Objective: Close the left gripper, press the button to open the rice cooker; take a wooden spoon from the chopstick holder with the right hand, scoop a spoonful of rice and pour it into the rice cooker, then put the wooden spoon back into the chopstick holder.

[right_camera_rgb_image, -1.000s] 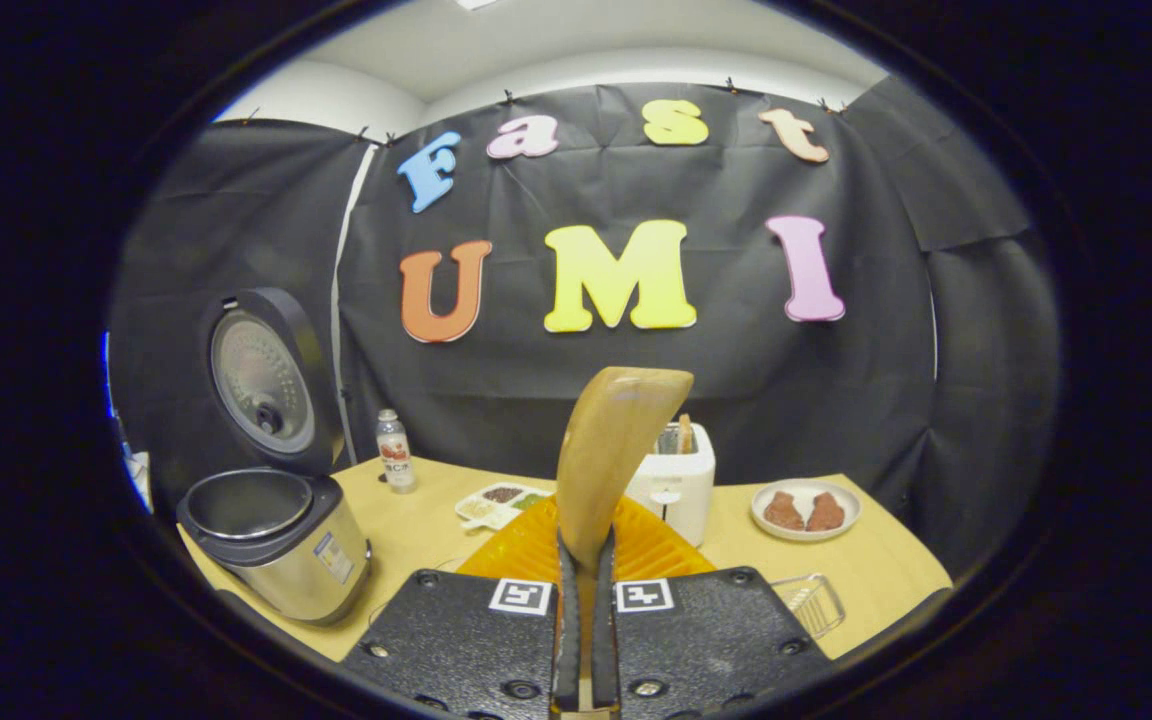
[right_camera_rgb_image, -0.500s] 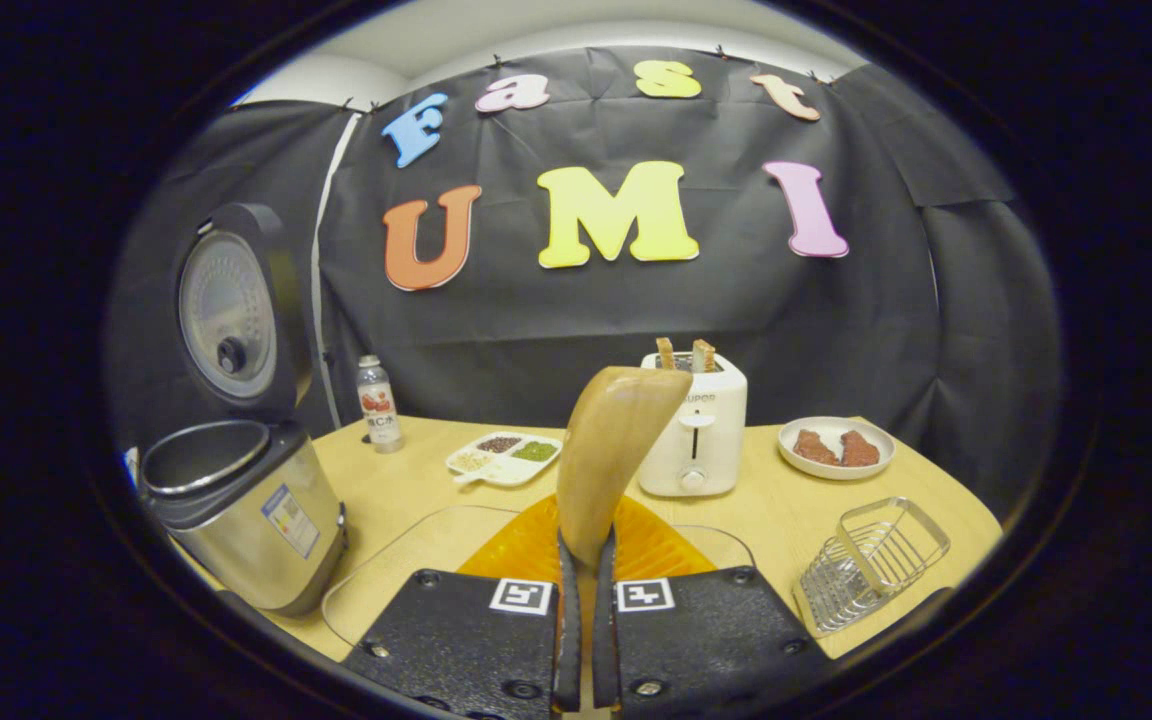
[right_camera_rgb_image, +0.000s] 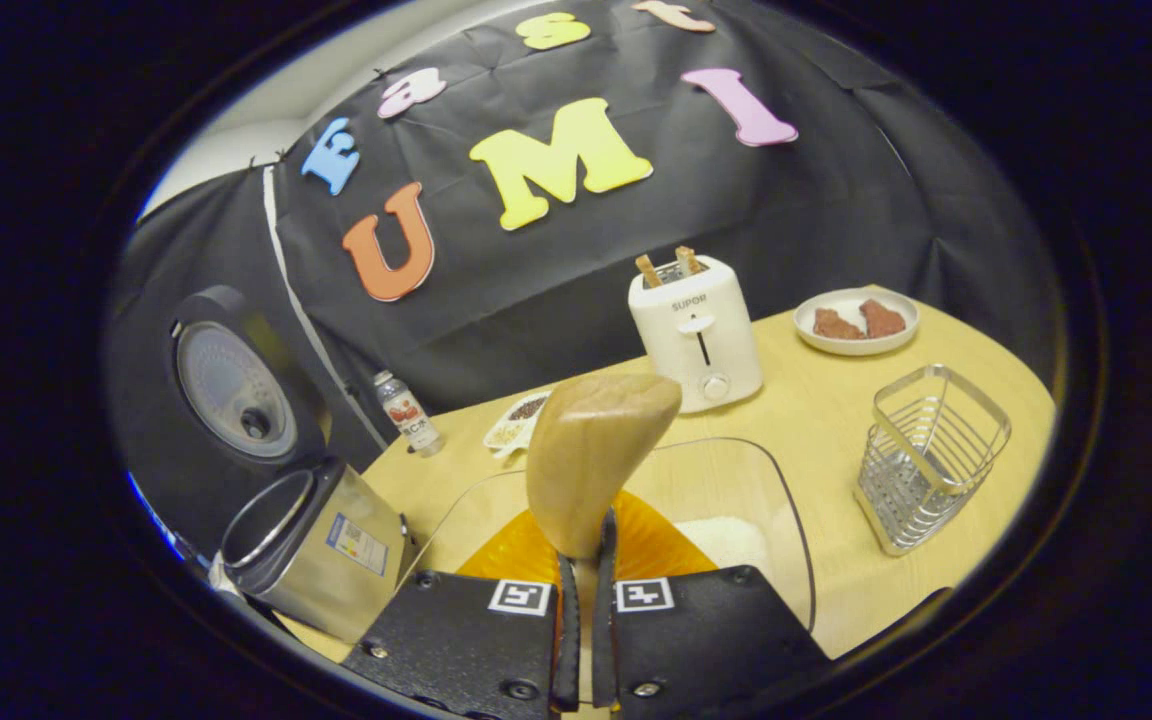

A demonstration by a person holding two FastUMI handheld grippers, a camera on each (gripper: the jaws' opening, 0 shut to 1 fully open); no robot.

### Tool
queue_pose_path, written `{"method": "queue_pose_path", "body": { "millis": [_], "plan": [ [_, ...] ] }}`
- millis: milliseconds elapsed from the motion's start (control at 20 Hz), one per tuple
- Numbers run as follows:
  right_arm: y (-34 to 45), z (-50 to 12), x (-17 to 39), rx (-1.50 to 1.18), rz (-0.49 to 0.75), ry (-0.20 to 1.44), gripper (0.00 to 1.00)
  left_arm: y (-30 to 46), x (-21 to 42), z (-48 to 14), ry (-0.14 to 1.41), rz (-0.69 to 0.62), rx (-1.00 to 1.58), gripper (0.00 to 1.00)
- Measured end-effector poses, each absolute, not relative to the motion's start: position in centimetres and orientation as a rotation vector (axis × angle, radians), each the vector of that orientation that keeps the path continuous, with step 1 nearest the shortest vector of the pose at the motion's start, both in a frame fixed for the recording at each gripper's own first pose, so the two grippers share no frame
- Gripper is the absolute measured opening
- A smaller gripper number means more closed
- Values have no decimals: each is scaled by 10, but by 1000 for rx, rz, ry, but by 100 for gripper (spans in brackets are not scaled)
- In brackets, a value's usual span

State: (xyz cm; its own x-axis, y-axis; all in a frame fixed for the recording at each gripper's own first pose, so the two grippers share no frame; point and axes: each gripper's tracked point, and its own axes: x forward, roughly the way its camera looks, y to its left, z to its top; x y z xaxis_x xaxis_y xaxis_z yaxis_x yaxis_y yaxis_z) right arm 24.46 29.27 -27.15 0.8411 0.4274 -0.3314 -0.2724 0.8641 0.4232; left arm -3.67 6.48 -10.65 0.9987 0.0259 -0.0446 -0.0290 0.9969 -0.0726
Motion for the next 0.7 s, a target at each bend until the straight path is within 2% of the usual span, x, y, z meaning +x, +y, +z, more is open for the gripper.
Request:
{"method": "queue_pose_path", "body": {
  "millis": [300,700],
  "plan": [
    [296,-279,244,566,465,584,11,61,-36,-113,58,22,-62,95],
    [308,-270,246,874,541,659,10,59,-40,-114,70,21,-54,95]
  ]
}}
